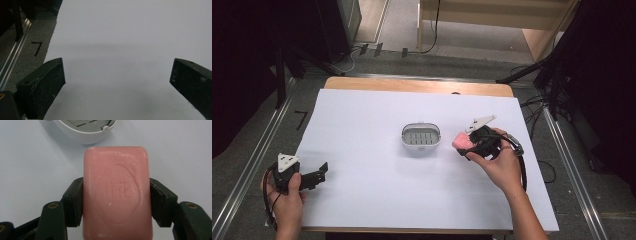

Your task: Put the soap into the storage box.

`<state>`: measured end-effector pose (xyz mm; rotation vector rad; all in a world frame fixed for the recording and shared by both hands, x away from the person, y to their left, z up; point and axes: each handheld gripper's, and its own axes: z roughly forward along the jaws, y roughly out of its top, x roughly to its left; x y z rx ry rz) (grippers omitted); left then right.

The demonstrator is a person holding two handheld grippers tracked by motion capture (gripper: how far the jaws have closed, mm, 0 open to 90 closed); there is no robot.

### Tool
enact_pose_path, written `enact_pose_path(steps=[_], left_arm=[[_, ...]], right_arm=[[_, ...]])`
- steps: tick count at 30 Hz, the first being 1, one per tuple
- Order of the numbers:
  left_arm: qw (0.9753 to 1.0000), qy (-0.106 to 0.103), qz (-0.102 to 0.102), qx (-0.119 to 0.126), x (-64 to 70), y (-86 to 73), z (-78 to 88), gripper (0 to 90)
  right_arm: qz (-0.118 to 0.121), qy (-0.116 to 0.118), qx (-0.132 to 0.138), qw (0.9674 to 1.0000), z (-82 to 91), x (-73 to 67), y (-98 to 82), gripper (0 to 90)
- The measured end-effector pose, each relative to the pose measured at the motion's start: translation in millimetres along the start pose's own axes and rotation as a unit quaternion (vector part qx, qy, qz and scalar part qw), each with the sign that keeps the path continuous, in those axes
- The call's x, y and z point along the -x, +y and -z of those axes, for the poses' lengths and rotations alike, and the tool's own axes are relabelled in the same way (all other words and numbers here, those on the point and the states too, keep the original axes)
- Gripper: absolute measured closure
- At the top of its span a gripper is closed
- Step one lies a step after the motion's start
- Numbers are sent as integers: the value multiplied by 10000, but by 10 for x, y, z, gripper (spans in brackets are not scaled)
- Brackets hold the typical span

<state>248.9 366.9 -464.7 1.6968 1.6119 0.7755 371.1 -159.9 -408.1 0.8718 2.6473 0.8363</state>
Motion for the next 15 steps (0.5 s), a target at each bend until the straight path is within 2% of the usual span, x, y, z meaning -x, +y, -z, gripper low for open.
enact_pose_path(steps=[9,15], left_arm=[[10000,-15,0,6,-1,-1,0,1],[10000,-2,-2,-5,0,0,0,1]], right_arm=[[207,111,130,9996,-36,-1,85,386],[388,141,116,9991,-77,-31,145,386]])
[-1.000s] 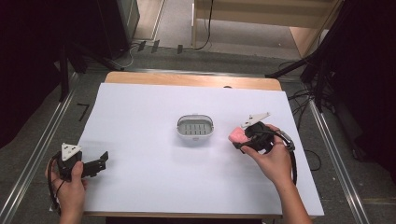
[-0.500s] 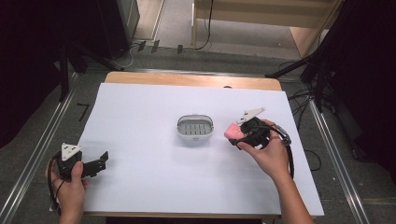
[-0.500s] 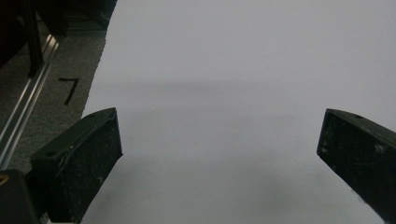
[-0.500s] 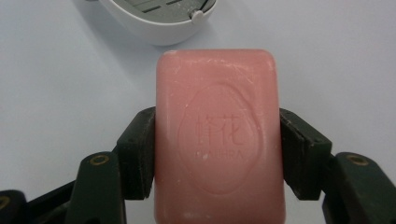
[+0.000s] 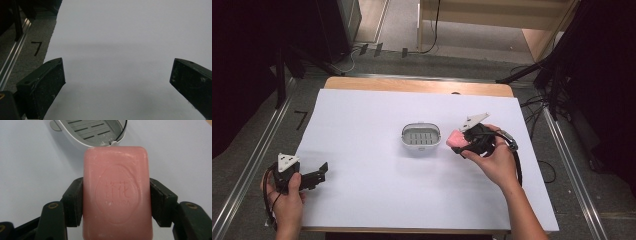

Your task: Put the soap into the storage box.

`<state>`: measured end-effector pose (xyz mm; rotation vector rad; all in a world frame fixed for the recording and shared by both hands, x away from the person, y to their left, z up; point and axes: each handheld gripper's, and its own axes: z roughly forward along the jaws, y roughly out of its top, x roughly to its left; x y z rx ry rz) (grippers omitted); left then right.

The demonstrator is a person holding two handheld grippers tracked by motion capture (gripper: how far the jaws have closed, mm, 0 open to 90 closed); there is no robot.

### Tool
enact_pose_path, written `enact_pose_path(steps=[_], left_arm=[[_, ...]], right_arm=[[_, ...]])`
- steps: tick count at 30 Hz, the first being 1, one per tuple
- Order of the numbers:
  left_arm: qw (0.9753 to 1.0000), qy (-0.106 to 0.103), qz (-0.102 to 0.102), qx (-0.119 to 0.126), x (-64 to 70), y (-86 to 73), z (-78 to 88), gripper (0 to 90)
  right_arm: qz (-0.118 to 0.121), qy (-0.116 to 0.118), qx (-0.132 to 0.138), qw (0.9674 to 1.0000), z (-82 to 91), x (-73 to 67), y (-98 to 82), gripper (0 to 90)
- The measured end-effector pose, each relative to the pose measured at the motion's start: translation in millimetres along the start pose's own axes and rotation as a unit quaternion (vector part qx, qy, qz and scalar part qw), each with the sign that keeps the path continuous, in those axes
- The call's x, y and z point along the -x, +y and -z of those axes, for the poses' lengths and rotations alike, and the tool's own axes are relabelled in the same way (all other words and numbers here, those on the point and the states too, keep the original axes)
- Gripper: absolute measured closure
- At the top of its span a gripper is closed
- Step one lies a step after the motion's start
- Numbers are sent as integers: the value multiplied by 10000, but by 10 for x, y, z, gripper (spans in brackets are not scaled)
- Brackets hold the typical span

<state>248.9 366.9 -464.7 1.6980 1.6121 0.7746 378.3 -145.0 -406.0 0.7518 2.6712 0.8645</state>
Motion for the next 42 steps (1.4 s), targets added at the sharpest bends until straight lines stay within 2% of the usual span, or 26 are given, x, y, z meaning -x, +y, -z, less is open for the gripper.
enact_pose_path(steps=[16,20,23,32,42], left_arm=[[10000,-5,9,-13,-1,1,-1,1],[10000,-15,11,-14,-4,2,-4,1],[10000,-14,12,-13,-4,2,-4,1],[10000,-24,25,-15,-8,2,-1,1],[10000,-38,43,-19,-12,3,-2,1]], right_arm=[[341,124,48,9993,-92,-48,235,386],[487,143,33,9987,-116,-68,285,386],[526,179,122,9984,-128,-88,337,386],[722,289,197,9968,-176,-102,498,386],[1051,447,232,9932,-266,-126,645,386]])
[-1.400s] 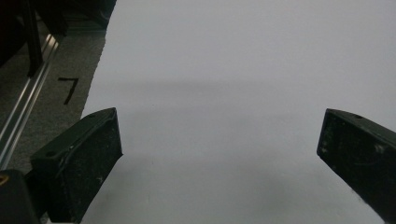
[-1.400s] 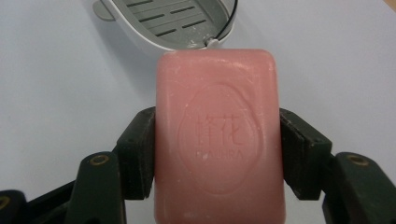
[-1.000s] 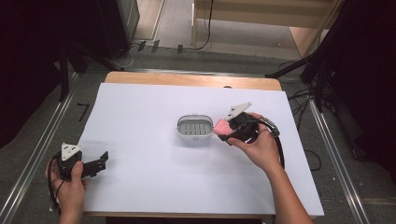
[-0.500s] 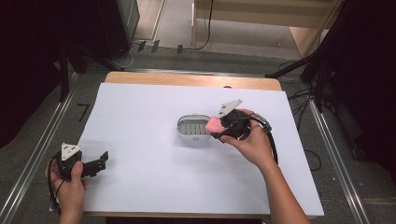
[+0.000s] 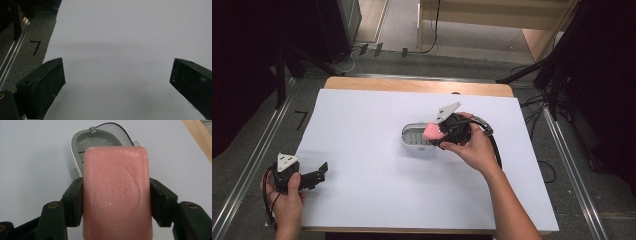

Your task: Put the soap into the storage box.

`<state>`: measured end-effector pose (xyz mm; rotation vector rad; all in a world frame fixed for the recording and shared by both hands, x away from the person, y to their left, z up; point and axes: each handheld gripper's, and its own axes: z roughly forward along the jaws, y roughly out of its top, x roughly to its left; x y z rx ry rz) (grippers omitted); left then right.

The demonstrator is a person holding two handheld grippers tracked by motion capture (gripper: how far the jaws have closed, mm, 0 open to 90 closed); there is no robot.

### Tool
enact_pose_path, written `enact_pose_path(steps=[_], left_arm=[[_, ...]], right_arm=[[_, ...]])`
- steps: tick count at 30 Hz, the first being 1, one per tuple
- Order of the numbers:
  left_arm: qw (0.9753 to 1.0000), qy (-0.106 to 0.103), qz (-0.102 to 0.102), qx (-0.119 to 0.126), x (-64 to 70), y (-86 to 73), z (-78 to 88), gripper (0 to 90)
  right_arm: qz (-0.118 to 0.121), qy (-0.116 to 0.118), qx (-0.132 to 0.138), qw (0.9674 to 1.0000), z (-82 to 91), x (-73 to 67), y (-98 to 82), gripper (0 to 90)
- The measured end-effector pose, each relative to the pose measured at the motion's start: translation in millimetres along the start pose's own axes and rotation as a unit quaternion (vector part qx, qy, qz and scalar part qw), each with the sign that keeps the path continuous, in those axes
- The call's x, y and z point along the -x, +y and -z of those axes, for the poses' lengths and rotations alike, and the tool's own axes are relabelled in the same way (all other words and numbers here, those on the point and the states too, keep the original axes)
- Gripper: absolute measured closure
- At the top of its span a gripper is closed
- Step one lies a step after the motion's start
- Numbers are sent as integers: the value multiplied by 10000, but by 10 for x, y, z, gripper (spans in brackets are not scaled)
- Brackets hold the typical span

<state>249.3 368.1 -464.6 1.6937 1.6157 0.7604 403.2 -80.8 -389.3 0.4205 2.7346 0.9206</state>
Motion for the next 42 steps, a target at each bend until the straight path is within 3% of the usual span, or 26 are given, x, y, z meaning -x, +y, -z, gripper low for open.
enact_pose_path(steps=[14,42], left_arm=[[10000,-21,39,0,-8,1,-3,1],[10000,-36,73,-20,-18,3,-6,1]], right_arm=[[450,217,-36,9987,-176,6,179,386],[740,345,-90,9966,-433,60,224,384]])
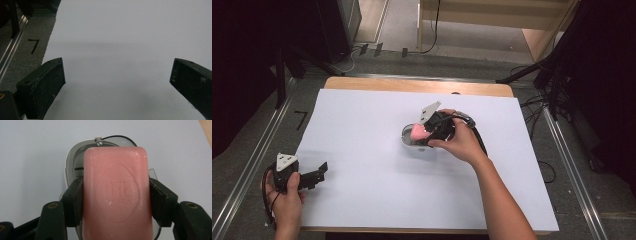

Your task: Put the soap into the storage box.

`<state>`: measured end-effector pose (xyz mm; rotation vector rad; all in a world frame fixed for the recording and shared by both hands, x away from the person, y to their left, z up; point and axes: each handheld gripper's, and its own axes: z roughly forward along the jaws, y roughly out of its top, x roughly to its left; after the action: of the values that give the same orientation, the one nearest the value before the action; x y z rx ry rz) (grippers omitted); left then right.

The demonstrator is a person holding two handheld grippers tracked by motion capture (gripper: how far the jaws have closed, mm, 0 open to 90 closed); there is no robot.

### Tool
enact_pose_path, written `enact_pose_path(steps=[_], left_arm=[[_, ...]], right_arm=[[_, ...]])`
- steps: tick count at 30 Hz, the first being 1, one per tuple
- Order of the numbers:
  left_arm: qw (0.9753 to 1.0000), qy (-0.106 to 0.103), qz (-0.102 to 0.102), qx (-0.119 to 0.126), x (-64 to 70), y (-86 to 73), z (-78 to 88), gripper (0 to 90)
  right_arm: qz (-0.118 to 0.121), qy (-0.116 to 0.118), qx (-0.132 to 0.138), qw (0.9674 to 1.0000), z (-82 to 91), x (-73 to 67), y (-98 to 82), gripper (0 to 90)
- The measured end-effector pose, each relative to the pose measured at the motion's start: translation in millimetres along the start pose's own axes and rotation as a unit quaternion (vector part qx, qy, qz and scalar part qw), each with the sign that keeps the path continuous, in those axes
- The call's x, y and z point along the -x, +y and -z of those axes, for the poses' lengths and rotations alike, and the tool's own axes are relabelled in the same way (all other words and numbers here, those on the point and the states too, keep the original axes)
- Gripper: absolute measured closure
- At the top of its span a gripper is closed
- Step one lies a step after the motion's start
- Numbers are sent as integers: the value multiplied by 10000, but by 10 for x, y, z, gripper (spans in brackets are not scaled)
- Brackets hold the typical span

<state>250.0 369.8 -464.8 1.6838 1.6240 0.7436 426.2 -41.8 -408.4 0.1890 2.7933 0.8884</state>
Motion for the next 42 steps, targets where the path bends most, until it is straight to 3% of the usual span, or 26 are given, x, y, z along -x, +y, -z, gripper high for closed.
enact_pose_path(steps=[4,7,21,24,29,33,39,41,42], left_arm=[[10000,-1,1,3,-1,0,1,1],[10000,-9,6,-2,-3,0,2,1],[10000,-19,39,7,-6,-1,1,1],[10000,-15,34,10,-5,-1,1,1],[10000,-21,30,7,-4,-1,0,1],[10000,1,6,11,0,-1,1,1],[10000,10,-17,-4,4,-1,0,1],[10000,20,-20,-6,6,-1,0,1],[10000,20,-20,-6,6,-1,0,1]], right_arm=[[-56,42,62,10000,-11,7,-1,378],[-299,163,306,9990,30,27,6,359],[-785,-156,373,9961,169,24,-76,295],[-1053,-150,423,9934,222,28,-156,323],[-1298,-298,505,9898,304,11,-289,361],[-1577,-275,619,9852,377,-17,-403,354],[-1899,-490,720,9779,484,-86,-568,313],[-2040,-591,764,9742,513,-124,-629,290],[-2040,-591,764,9742,513,-124,-629,290]])
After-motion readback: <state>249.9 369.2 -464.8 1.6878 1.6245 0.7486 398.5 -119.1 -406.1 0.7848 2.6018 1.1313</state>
